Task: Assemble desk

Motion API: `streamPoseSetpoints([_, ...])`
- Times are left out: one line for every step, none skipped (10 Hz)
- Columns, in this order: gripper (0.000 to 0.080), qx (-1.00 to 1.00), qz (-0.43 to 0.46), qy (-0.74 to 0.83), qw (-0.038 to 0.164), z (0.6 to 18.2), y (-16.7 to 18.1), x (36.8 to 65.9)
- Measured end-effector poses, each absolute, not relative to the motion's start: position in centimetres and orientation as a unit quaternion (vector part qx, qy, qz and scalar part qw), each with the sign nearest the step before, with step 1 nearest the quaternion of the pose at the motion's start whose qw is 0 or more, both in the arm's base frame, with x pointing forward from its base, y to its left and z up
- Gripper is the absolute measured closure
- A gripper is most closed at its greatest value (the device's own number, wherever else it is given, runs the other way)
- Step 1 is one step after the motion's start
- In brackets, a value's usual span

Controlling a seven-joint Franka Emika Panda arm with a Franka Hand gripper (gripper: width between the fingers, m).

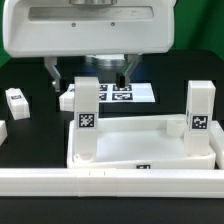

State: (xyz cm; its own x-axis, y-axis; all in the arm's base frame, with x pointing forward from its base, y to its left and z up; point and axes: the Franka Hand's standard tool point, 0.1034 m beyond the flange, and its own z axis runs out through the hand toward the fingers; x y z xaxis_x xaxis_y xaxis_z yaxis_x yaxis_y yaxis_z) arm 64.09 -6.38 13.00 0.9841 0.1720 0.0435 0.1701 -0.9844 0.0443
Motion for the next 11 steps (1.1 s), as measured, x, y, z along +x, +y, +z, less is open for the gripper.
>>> streamPoseSetpoints([0.0150,0.996,0.023,0.084,0.020,12.90,-6.67,64.01])
streamPoseSetpoints([0.0150,0.996,0.021,0.082,0.020,12.76,-6.90,63.89])
streamPoseSetpoints([0.0150,0.996,0.021,0.082,0.020,12.73,-6.88,63.86])
streamPoseSetpoints([0.0275,0.996,0.021,0.083,0.020,12.72,-6.70,63.88])
streamPoseSetpoints([0.0275,0.996,0.021,0.083,0.019,12.72,-6.62,63.89])
streamPoseSetpoints([0.0413,0.996,0.021,0.083,0.019,12.71,-6.64,63.89])
streamPoseSetpoints([0.0512,0.996,0.021,0.080,0.019,12.72,-6.63,63.89])
streamPoseSetpoints([0.0511,0.997,0.021,0.075,0.019,12.72,-6.63,63.89])
streamPoseSetpoints([0.0511,0.997,0.021,0.071,0.019,12.72,-6.62,63.89])
streamPoseSetpoints([0.0511,0.999,0.022,0.037,0.017,12.71,-6.62,63.88])
streamPoseSetpoints([0.0511,1.000,0.024,-0.004,0.010,12.71,-6.74,63.85])
